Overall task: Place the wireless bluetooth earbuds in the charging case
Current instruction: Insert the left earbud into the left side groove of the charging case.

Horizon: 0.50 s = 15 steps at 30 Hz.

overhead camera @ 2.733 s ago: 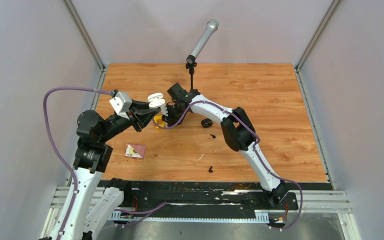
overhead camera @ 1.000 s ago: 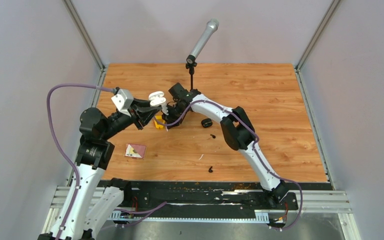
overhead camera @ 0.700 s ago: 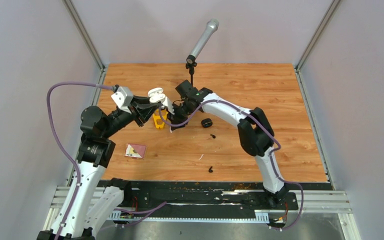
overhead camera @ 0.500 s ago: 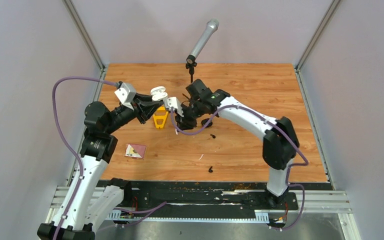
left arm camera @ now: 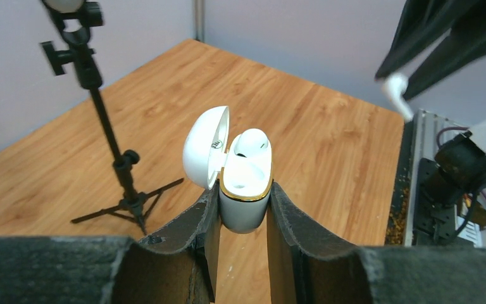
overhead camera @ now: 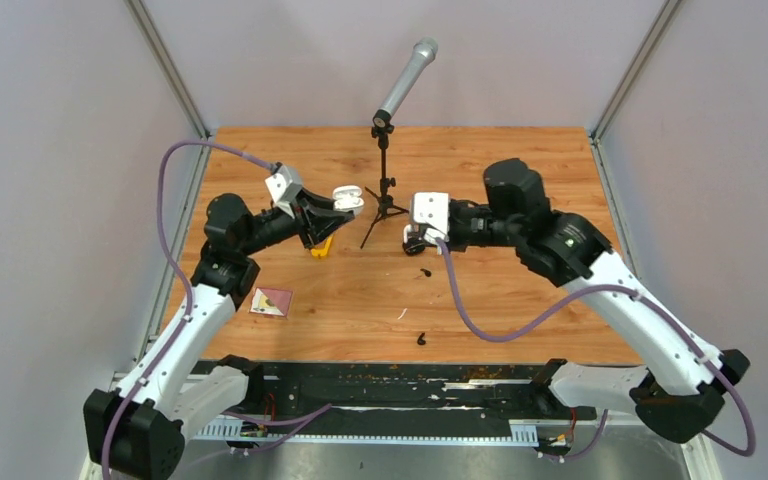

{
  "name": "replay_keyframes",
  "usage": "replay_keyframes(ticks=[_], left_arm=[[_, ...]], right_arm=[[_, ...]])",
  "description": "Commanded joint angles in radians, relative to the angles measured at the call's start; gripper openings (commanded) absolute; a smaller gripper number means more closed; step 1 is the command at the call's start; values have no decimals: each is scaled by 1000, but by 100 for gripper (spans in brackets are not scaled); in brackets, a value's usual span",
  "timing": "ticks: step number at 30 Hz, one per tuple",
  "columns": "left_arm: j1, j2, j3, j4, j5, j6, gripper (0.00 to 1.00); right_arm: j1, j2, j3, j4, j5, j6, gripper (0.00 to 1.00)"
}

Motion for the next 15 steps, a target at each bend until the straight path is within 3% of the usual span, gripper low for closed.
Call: replay_keyframes(ticks=[1,7,15], left_arm=[[-69,36,6,163,32,-32,0],[-152,89,8,267,11,-70,0],[-199,122,32,327,-52,-140,0]], right_arm=[[25,-8,121,93,142,2,0],[95,62,249,163,280,-102,0],[196,81,202,360,435,-289,0]])
